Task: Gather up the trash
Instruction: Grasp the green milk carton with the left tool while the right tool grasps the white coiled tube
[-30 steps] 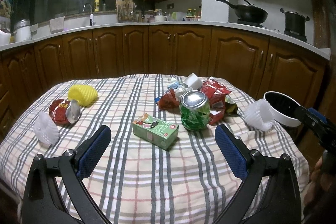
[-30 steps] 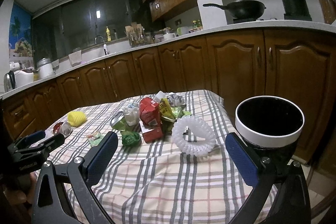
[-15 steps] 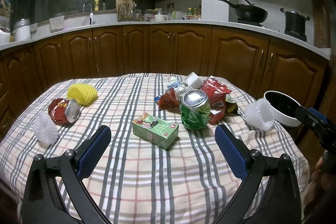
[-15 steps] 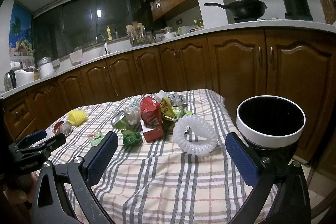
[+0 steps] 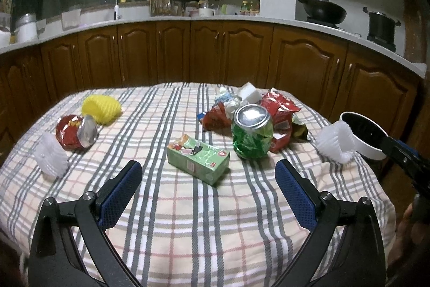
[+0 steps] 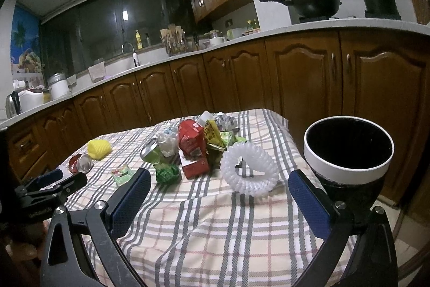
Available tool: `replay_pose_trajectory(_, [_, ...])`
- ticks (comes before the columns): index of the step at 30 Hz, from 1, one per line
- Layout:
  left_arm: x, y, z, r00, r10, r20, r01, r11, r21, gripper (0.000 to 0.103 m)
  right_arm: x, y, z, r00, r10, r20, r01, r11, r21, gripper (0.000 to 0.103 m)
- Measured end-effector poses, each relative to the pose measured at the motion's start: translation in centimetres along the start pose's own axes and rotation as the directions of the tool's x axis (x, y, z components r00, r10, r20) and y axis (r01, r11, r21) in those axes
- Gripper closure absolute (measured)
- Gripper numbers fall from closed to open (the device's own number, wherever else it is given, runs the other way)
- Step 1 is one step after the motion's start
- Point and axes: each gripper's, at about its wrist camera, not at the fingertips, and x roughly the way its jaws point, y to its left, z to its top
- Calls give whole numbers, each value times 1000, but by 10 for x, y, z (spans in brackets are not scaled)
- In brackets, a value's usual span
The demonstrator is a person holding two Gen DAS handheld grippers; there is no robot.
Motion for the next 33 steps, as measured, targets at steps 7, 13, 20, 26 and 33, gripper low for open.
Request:
replay_pose_trajectory(7, [22, 8, 1, 997, -9, -82, 6, 999, -42, 2, 10, -9, 0, 999, 9, -34, -8, 1000, 21, 0])
replay_pose_trajectory(13, [45, 19, 3, 986, -17, -165, 0, 995, -102, 2, 21, -19, -1, 998, 13, -69, -9, 999, 48, 0])
replay_pose_trajectory(20, [74, 35, 8, 967, -29, -252, -14, 986, -168, 2, 34, -31, 3, 995, 25, -96, -18, 997, 76, 0])
replay_pose_trajectory(26, [106, 39, 14, 944, -61, -324, -11, 977, -215, 2, 56, -41, 6, 988, 32, -150, -17, 995, 100, 1])
replay_pose_trajectory(33, [142, 25, 21, 919, -62, -390, -14, 982, -190, 2, 79, -50, 6, 980, 36, -198, -13, 993, 119, 1])
